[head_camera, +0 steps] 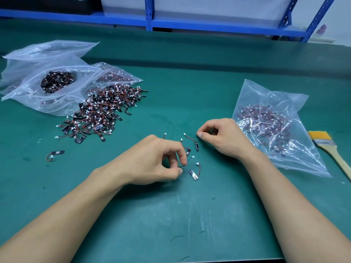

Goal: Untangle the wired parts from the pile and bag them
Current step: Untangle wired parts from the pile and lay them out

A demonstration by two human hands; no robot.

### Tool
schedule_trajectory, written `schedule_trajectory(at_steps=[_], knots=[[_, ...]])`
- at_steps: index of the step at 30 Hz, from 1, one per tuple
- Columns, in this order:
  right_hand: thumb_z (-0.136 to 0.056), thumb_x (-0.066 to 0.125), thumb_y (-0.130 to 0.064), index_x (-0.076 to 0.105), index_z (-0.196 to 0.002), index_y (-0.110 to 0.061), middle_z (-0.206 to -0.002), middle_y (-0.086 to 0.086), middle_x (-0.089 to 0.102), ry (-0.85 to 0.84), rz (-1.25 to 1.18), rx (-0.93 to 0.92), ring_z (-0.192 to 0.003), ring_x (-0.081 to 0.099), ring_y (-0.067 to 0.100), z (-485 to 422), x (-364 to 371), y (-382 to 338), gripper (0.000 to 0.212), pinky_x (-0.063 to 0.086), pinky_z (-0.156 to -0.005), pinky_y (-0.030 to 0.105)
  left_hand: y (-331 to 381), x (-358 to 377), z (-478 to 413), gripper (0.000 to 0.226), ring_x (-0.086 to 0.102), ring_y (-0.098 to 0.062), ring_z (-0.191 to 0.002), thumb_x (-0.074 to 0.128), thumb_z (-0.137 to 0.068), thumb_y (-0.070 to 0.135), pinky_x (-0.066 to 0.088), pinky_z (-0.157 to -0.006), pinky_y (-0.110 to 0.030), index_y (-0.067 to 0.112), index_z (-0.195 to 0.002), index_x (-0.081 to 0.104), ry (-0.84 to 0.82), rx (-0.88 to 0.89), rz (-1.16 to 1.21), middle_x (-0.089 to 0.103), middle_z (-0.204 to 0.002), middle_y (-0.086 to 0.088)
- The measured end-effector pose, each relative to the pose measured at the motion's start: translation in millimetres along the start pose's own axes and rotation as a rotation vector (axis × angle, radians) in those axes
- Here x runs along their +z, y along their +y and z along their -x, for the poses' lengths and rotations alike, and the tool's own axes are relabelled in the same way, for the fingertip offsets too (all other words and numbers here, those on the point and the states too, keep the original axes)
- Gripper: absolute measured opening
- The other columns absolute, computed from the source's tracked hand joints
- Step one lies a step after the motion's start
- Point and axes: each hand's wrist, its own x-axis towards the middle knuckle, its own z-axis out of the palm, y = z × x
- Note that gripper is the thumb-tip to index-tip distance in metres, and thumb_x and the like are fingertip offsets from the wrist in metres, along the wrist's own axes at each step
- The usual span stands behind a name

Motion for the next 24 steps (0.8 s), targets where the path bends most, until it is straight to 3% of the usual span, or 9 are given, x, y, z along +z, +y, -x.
schedule_trajectory(at_steps=[5,10,13,15,17,22,24], knots=[[-0.088,0.072,-0.022,0.076,-0.081,-0.025,-0.067,-0.019,0.064,0.004,0.009,-0.008,-0.061,0.055,-0.003,1,0,-1,0.009,0.036,-0.059,0.008,0,2,-1,0.005,0.055,-0.006,-0.057,0.073,-0.086,0.029,0.037,-0.055,-0.015,0.029,-0.086,0.068,-0.074,-0.049,0.019,0.07,-0.069,0.019],[-0.088,0.072,-0.023,0.076,-0.081,-0.024,-0.068,-0.019,0.065,0.001,0.006,-0.004,-0.061,0.055,-0.004,1,0,0,0.009,0.037,-0.059,0.008,-8,-20,2,0.006,0.051,-0.007,-0.058,0.067,-0.088,0.036,0.035,-0.055,-0.014,0.034,-0.088,0.073,0.076,-0.055,-0.029,0.067,-0.071,0.02],[-0.088,0.072,-0.021,0.076,-0.08,-0.024,-0.065,-0.024,0.064,0.001,-0.002,-0.004,-0.06,0.055,-0.004,1,0,0,0.01,0.037,-0.058,0.007,-15,-37,10,0.007,0.055,-0.012,-0.081,0.074,-0.085,0.036,0.041,-0.068,-0.018,0.041,-0.09,0.073,-0.028,-0.078,-0.098,0.066,-0.077,0.021],[-0.088,0.072,-0.021,0.075,-0.079,-0.025,-0.063,-0.029,0.062,-0.001,-0.003,-0.001,-0.059,0.055,-0.004,0,0,-1,0.011,0.036,-0.057,0.006,-16,-42,14,0.018,0.054,-0.012,-0.087,0.08,-0.081,0.029,0.048,-0.085,-0.03,0.042,-0.091,0.073,-0.133,-0.088,-0.103,0.065,-0.077,0.02],[-0.088,0.072,-0.021,0.075,-0.078,-0.026,-0.063,-0.032,0.061,-0.002,-0.002,0.0,-0.059,0.055,-0.004,0,0,-1,0.012,0.036,-0.057,0.006,-16,-42,16,0.023,0.054,-0.01,-0.089,0.083,-0.077,0.027,0.047,-0.091,-0.038,0.042,-0.092,0.075,-0.17,-0.083,-0.118,0.064,-0.079,0.019],[-0.089,0.072,-0.021,0.074,-0.077,-0.028,-0.062,-0.032,0.061,-0.004,-0.005,0.004,-0.059,0.055,-0.004,1,-1,-2,0.013,0.036,-0.057,0.007,-19,-41,16,0.017,0.056,-0.008,-0.089,0.082,-0.075,0.038,0.041,-0.083,-0.022,0.044,-0.089,0.075,-0.191,-0.081,-0.119,0.066,-0.081,0.017],[-0.089,0.072,-0.021,0.074,-0.078,-0.027,-0.062,-0.033,0.06,-0.007,-0.002,0.002,-0.058,0.054,-0.004,1,-1,-2,0.013,0.036,-0.057,0.007,-21,-41,16,0.017,0.055,-0.007,-0.09,0.083,-0.076,0.037,0.043,-0.08,-0.022,0.045,-0.088,0.074,-0.202,-0.09,-0.127,0.066,-0.08,0.019]])
